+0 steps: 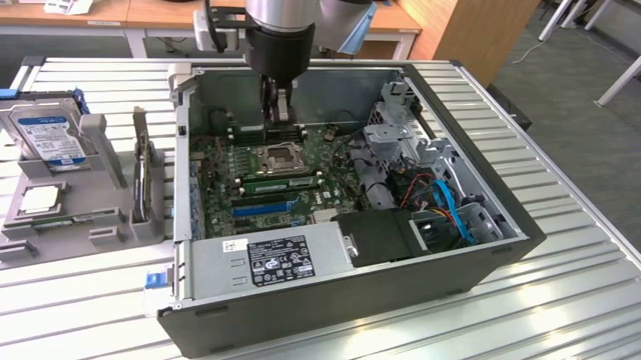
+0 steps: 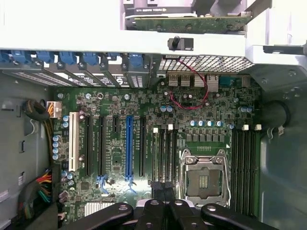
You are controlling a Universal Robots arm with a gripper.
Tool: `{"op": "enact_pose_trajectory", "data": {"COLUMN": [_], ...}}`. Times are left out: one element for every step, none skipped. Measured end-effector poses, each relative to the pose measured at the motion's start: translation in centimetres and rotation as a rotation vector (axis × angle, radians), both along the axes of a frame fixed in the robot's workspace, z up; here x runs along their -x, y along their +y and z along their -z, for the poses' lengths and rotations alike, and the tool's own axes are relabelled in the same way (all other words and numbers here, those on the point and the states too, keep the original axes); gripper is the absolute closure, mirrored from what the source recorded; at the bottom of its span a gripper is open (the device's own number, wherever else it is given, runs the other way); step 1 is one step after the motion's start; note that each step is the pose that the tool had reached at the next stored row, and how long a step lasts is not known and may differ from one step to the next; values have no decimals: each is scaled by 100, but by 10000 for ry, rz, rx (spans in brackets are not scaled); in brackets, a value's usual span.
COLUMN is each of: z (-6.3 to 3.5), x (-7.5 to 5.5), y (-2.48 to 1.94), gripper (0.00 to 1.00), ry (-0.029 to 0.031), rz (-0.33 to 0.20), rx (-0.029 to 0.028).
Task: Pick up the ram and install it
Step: 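Press down the ram until it locks into place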
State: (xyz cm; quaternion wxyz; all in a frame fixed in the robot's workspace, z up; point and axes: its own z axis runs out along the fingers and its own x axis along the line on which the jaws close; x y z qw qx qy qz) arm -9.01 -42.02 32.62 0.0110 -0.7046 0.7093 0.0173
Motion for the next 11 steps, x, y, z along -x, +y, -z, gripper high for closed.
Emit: {"op": "enact_pose_trajectory", "data": {"z": [-13, -27, -42, -57, -72, -85, -98, -112, -125, -138, -151], "x": [0, 0, 0, 0, 0, 0, 0, 0, 0, 0, 0], "y": [0, 0, 0, 0, 0, 0, 0, 0, 0, 0, 0], "gripper": [90, 90, 90, 90, 90, 90, 90, 90, 90, 90, 90], "ry": [0, 0, 0, -1, 1, 0, 0, 0, 0, 0, 0], "rz": [0, 1, 0, 0, 1, 1, 1, 0, 0, 0, 0], "rx": [2, 3, 5, 7, 11, 13, 15, 19, 22, 25, 28]}}
